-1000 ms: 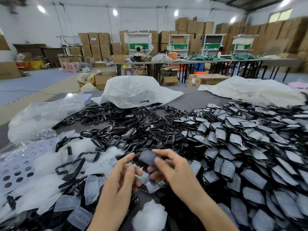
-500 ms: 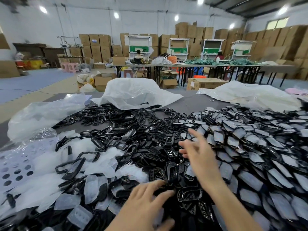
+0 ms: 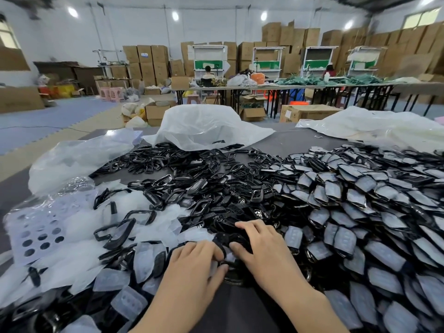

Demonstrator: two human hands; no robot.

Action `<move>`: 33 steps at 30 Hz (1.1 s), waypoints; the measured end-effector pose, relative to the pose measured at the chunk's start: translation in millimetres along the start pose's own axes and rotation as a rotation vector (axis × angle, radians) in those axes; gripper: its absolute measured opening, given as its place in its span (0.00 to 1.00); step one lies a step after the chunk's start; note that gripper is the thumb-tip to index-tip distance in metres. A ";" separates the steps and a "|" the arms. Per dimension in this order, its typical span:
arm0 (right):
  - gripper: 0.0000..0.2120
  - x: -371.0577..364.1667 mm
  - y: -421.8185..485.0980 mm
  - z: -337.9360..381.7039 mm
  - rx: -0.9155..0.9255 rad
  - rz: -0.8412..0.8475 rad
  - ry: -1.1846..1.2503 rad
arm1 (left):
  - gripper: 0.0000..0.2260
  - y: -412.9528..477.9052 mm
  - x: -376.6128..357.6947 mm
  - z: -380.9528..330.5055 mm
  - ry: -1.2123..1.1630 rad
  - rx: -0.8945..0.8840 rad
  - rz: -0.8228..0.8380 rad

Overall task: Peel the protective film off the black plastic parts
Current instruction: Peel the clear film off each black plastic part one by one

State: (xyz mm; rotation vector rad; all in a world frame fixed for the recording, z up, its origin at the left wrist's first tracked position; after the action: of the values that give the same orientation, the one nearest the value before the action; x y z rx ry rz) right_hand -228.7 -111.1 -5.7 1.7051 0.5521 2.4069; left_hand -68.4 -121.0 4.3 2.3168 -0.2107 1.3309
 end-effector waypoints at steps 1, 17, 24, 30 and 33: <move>0.23 0.9 -1.1 -0.2 0.004 -0.012 0.018 | 0.06 -0.2 0.7 0.4 -0.035 0.020 0.019; 0.04 25.0 0.4 15.9 -0.082 -0.335 0.988 | 0.04 5.4 21.3 3.6 -0.591 0.247 -0.056; 0.11 22.6 0.6 -11.4 -0.371 -0.606 1.575 | 0.15 3.5 13.7 4.3 -0.173 0.111 -0.037; 0.23 20.1 2.0 -13.8 -0.383 -0.617 1.885 | 0.18 10.1 -8.1 6.1 0.083 0.090 0.062; 0.18 15.1 1.9 -13.6 -0.403 -0.569 1.818 | 0.18 14.2 -8.1 4.9 0.097 0.089 0.069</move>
State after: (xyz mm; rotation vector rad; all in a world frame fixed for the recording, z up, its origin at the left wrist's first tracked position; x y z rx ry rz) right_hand -246.5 -111.0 4.3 -0.9998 0.4424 2.5376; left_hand -73.8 -136.6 -0.3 2.3295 -0.2067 1.5111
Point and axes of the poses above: each hand's wrist, its own y-axis towards the middle knuckle, its own x-axis out of the back of the hand, z = x × y, the point moved 6 cm from there along y, towards the middle knuckle, and after that the axes turned 15 degrees about x, right-handed, at the moved point
